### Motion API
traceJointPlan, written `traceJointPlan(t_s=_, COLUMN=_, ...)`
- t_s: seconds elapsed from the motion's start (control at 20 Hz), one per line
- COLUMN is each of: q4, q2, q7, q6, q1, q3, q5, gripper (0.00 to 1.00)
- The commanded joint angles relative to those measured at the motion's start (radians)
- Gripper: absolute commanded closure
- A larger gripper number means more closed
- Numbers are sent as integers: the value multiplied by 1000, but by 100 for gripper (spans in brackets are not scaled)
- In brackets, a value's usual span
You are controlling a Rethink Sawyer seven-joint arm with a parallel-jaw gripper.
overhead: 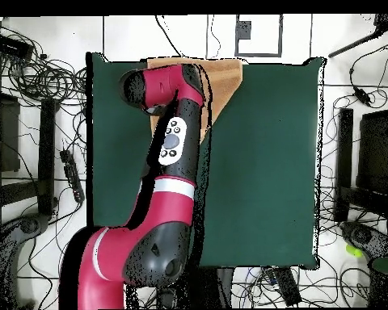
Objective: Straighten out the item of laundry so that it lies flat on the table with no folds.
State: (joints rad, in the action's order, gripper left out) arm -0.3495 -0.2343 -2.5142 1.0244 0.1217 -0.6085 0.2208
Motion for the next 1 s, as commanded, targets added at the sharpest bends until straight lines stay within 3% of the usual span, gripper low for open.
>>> traceJointPlan(t_s=0.05, q4=-90, q2=-242, q7=-238, q6=169, q1=47, q3=70, q5=30, gripper=100)
traceJointPlan(t_s=0.65, q4=-195, q2=-177, q7=-155, q6=82, q1=55, q3=125, q5=17, gripper=100)
traceJointPlan(t_s=1.0, q4=-245, q2=-141, q7=-46, q6=79, q1=46, q3=162, q5=12, gripper=100)
